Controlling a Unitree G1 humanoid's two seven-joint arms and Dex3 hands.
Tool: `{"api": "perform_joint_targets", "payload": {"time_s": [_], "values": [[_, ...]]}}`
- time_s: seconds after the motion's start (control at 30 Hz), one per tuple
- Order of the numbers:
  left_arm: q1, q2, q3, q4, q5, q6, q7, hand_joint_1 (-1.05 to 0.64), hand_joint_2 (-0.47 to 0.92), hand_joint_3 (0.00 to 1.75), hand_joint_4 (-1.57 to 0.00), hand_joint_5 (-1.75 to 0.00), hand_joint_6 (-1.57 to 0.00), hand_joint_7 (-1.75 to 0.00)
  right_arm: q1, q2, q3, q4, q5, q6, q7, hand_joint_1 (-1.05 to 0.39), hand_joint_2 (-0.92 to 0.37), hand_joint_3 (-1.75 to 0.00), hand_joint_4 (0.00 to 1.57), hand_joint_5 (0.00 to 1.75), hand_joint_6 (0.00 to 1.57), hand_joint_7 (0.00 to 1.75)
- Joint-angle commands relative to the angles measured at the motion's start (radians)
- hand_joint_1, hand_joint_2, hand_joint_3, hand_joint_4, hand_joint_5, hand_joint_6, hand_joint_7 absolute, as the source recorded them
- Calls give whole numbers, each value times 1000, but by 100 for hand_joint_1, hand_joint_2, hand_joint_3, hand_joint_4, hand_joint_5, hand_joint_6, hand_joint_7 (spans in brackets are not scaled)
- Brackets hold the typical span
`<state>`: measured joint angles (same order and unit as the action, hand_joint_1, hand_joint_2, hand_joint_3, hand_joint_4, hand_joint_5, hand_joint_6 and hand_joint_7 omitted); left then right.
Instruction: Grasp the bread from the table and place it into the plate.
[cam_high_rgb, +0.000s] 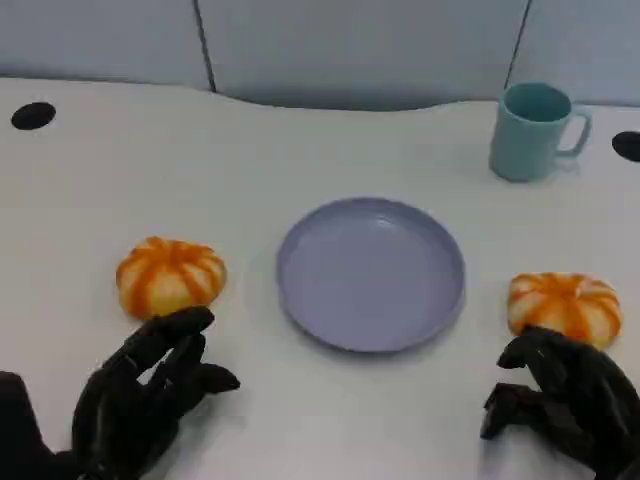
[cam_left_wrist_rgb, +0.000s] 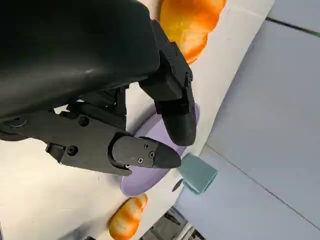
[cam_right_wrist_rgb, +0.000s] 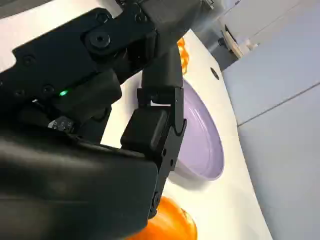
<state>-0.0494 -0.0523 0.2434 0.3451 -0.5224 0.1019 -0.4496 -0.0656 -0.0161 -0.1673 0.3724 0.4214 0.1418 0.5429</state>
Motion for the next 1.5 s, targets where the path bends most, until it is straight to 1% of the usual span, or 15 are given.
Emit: {"api": "perform_joint_targets", "payload": {"time_s": [0.03,0.2,0.4,0.5,0.67,0.9,1.07,1.17,1.23,1.33,1.43,1.47,1.5], "values": [[-5,7,11,-4,-4,10,13,-43,92,13,-61,-151,-64,-93,-8,-16,-2,-6,-3,-2,-2,-88,-77,0,139,87,117,92],[-5,7,11,-6,-1,10,12,-42,92,12,-61,-150,-64,-92,-7,-15,1,-8,-12,-10,-9,-89,-78,-1,140,87,117,94],[-6,12,10,-2,3,5,5,-43,92,13,-62,-150,-66,-92,-9,-12,-5,-9,-1,5,1,-88,-77,0,140,87,116,94],[-2,13,7,-8,8,6,8,-43,92,14,-62,-151,-66,-93,-5,-12,0,-15,-14,-3,-10,-89,-77,-1,140,87,117,94],[-2,13,8,-9,5,7,7,-42,92,15,-61,-150,-64,-93,-5,-13,-3,-10,-5,-7,7,-87,-78,-1,140,87,117,92],[-4,13,12,-1,1,-1,-3,-42,92,17,-61,-148,-63,-93,-5,-9,-3,-10,-9,-8,0,-86,-79,-1,140,87,118,91],[-2,15,14,-5,7,-8,4,-43,92,14,-62,-148,-64,-94,-3,-6,0,-17,-11,0,-8,-87,-78,-1,140,87,118,92],[0,12,16,1,25,-66,4,-42,92,15,-64,-146,-66,-90,-2,-1,3,-14,-15,-7,-11,-87,-78,-1,140,87,118,92],[-3,10,15,12,46,-138,-6,-42,92,18,-64,-142,-66,-85,-1,1,7,-16,-17,-12,-10,-86,-78,-1,140,87,118,92],[-10,11,4,24,91,-253,-10,-43,92,18,-66,-134,-70,-70,2,5,12,-28,-17,-8,-18,-87,-78,0,141,87,118,91],[-15,21,-11,34,143,-353,-11,-46,92,19,-65,-126,-70,-57,0,9,12,-23,-12,-7,-19,-87,-77,0,140,87,118,91],[-15,26,-18,36,169,-396,-7,-46,92,18,-64,-122,-69,-52,-1,9,13,-19,-13,-13,-15,-87,-77,0,140,87,118,91],[-16,34,-25,40,193,-439,-9,-48,92,16,-62,-112,-68,-43,-1,8,15,-16,-15,-20,-9,-87,-78,-1,140,87,117,91]]}}
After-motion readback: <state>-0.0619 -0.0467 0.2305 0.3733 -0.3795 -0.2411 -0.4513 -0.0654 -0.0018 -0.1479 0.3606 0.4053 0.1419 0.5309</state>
